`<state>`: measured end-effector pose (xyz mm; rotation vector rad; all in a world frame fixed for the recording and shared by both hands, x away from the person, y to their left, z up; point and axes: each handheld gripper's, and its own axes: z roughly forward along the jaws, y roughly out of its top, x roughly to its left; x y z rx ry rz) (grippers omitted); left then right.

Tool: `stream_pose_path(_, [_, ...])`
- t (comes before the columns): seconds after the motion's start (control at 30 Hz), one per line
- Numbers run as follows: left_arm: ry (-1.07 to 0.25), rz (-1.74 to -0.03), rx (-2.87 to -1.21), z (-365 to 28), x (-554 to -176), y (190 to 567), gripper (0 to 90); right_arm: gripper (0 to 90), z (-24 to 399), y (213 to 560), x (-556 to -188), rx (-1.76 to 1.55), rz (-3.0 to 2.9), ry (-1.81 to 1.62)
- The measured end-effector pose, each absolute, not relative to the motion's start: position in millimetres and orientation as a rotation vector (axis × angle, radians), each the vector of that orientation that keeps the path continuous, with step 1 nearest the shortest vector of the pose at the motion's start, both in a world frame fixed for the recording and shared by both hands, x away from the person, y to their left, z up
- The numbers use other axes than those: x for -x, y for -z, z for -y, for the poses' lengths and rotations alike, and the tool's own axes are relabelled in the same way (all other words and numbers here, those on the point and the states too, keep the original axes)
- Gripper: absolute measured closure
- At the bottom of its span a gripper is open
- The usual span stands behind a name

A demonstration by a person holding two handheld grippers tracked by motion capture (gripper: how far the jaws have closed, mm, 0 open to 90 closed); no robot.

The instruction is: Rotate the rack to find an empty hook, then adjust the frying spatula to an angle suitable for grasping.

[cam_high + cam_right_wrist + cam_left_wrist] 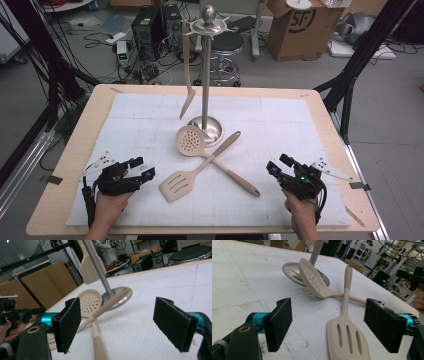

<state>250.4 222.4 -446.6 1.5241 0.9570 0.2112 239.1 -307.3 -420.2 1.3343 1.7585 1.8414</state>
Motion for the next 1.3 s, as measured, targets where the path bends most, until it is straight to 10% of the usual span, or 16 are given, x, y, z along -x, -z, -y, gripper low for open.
stream_pose_path(1.3, [0.153, -0.993, -1.597, -121, -306, 450, 44.3, 21.5, 314, 423, -241, -1.376, -1.730, -1.871])
